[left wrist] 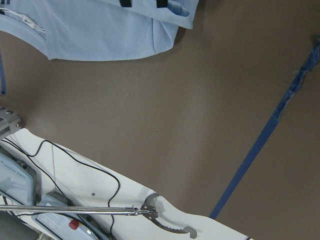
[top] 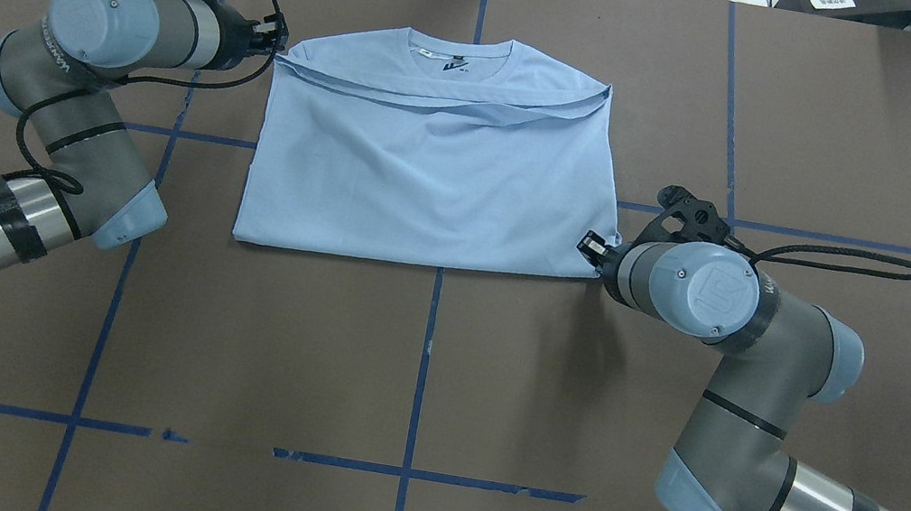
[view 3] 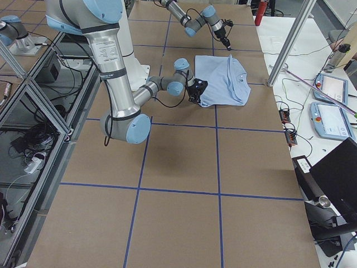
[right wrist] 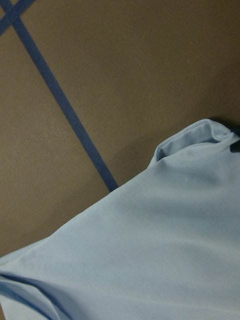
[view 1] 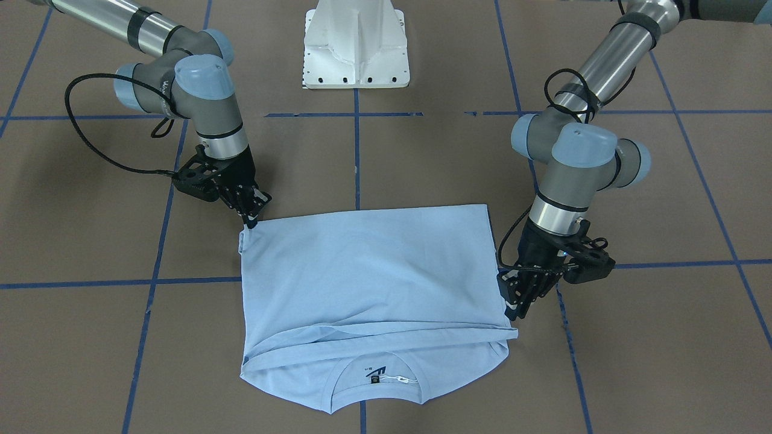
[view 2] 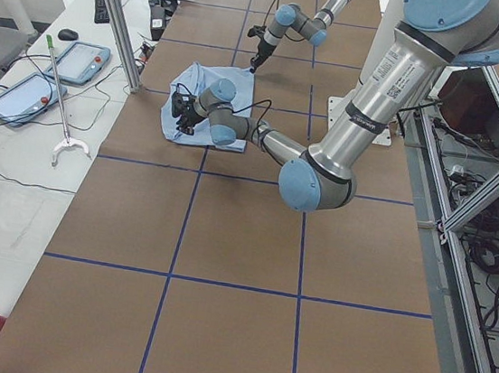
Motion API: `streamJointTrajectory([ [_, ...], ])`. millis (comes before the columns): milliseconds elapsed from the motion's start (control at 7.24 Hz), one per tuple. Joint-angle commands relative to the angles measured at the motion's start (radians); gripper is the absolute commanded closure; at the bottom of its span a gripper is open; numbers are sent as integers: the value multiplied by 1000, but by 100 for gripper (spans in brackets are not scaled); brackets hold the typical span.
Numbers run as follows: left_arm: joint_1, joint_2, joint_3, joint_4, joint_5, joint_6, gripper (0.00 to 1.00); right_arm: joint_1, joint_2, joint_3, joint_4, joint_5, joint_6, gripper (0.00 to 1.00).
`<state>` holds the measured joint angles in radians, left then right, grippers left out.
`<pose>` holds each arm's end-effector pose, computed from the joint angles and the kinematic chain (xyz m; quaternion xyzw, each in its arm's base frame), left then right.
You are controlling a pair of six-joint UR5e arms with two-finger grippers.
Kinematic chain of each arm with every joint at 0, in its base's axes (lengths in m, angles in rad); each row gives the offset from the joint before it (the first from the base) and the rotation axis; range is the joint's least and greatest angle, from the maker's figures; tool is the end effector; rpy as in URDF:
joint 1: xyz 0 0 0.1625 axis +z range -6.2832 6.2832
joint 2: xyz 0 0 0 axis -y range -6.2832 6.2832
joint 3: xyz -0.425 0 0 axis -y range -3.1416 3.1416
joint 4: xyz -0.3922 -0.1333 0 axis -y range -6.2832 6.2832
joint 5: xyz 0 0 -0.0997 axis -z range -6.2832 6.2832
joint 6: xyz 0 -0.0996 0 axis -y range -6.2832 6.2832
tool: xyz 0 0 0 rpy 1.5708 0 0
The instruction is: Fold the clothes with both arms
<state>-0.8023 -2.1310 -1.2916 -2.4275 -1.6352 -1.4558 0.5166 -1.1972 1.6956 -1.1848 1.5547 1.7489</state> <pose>0.4194 -0.6164 0.3650 0.2140 0.4948 -0.2674 0.7987 -0.4897 -0.4333 0.3567 0.0792 -0.4206 0.3109 0.8486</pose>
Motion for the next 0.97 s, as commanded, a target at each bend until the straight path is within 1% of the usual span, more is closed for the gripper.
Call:
streamJointTrajectory([
  [0, 0, 3, 0, -1, -2, -3, 71, 11, -59, 121, -12, 4, 0, 100],
  [138, 0, 5, -8, -2, -5, -3, 71, -41, -203, 280, -48, 5, 1, 100],
  [276, 0, 5, -8, -2, -6, -5, 71, -103, -348, 437, -52, 15, 15, 100],
  [414, 0, 5, -26, -2, -6, -9, 71, -184, -440, 517, -52, 28, 79, 100],
  [552, 0, 11, -62, 4, -9, -11, 71, -296, -499, 532, -52, 30, 171, 100],
  [690, 6, 26, -111, 7, -11, -12, 71, -404, -539, 533, -52, 30, 194, 100],
  [828, 15, 49, -182, 8, -17, -14, 68, -476, -551, 565, -52, 45, 198, 100],
])
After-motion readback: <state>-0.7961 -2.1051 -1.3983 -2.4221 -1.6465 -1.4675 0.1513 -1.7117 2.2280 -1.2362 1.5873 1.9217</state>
